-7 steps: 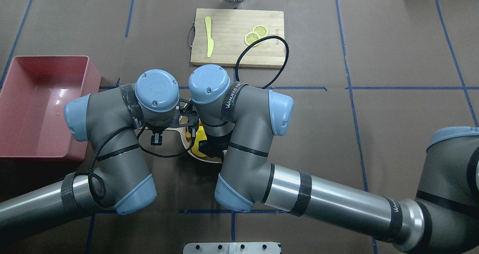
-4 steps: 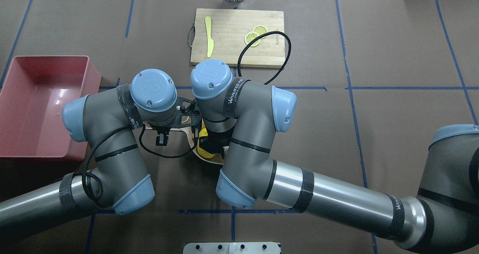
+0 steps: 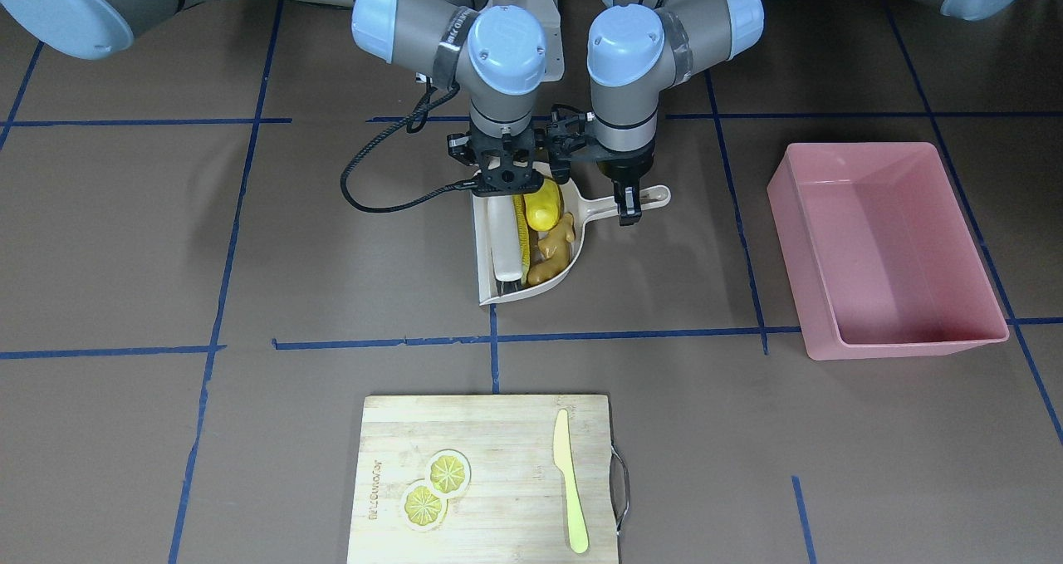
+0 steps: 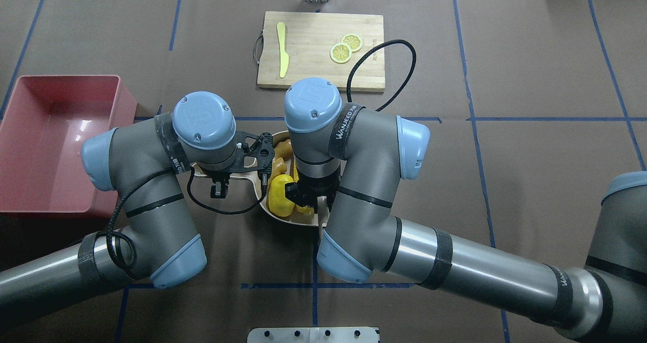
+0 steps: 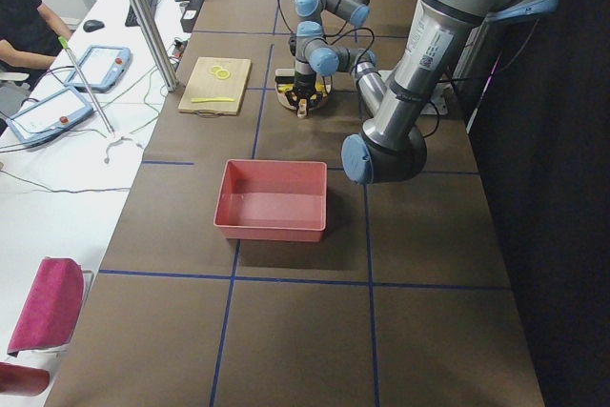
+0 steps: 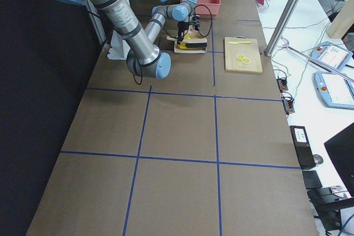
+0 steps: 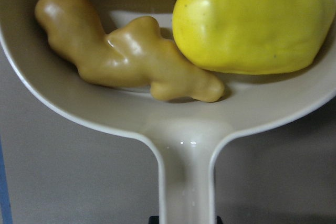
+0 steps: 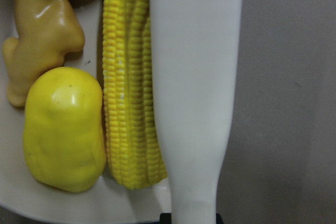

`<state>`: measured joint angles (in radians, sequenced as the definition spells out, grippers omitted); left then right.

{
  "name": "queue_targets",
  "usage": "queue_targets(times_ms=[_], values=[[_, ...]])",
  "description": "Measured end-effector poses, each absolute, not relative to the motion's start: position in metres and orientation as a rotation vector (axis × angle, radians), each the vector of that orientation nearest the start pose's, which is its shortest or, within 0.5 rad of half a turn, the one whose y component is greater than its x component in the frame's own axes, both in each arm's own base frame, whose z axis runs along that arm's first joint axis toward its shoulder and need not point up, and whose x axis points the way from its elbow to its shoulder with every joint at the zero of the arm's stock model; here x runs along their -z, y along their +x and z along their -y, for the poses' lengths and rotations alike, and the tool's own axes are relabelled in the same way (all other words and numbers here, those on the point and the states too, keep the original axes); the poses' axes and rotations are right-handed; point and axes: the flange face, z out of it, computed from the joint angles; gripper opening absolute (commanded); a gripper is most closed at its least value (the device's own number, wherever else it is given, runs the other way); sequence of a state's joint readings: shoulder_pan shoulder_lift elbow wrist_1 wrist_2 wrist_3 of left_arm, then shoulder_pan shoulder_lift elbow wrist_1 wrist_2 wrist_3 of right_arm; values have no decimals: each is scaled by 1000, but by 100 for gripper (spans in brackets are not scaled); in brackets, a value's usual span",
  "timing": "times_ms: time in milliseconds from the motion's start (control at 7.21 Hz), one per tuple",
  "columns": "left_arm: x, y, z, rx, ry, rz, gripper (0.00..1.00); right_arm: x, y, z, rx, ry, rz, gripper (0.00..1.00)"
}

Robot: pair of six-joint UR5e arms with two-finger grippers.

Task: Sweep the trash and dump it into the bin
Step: 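Sweep the corn, potato and ginger into the dustpan with the brush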

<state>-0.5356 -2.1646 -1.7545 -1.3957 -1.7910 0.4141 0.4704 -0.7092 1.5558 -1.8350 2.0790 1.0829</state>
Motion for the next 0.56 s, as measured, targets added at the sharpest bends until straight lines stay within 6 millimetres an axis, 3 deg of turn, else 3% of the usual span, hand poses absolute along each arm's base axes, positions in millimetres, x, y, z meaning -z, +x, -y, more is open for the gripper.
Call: queue_targets(times_ms=[555], values=[[-272, 510, 428, -1428, 541, -508, 0, -168, -585, 399, 162, -169, 743, 0]])
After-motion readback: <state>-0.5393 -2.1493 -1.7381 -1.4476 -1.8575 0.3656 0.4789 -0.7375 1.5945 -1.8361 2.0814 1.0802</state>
